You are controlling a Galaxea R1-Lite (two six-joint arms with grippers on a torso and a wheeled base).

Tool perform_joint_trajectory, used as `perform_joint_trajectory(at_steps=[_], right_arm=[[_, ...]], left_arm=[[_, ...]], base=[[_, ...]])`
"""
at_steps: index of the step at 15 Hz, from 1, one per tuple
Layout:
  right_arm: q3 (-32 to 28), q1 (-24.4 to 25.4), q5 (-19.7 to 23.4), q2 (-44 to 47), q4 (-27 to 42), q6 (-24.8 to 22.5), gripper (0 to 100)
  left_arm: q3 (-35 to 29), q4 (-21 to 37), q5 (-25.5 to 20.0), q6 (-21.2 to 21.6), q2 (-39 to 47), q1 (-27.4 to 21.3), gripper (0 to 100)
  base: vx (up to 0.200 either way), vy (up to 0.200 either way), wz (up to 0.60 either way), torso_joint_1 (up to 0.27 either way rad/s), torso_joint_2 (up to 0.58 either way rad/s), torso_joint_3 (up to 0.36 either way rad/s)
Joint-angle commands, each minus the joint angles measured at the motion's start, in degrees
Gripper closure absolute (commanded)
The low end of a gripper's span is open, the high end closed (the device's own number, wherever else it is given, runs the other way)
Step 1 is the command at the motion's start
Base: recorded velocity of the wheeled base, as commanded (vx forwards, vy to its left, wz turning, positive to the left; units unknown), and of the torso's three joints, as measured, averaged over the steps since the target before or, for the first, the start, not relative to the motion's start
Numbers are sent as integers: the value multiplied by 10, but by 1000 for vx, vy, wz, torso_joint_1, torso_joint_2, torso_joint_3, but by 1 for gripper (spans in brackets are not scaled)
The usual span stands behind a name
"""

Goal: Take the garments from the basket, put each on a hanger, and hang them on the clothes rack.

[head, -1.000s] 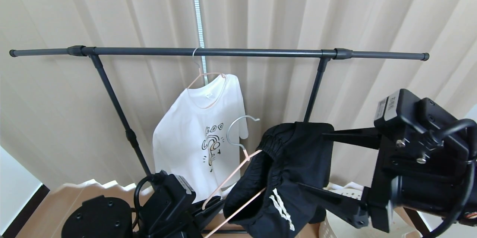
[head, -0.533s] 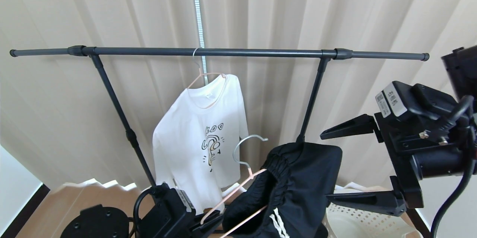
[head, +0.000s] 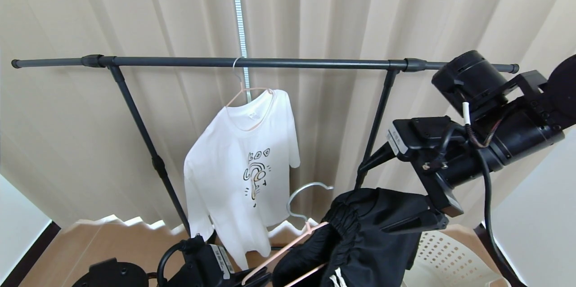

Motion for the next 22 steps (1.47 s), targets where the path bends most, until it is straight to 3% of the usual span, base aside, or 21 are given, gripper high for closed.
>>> perform_joint_trajectory(at_steps=[1, 10, 21, 22], right_arm=[[-8, 9, 1, 30, -1, 0, 0], [-9, 46, -2, 40, 1, 9, 0], [-11, 48, -12, 49, -1, 9, 0], [-11, 48, -12, 49, -1, 9, 100]], left_arm=[[1, 0, 0, 0, 4, -2, 100], [1, -16, 1, -1, 5, -2, 100], [-1, -16, 1, -1, 5, -2, 100], [-1, -16, 1, -1, 5, -2, 100]], base=[[0, 0, 0, 0, 0, 0], [0, 0, 0, 0, 0, 0], [0, 0, 0, 0, 0, 0], [0, 0, 0, 0, 0, 0]])
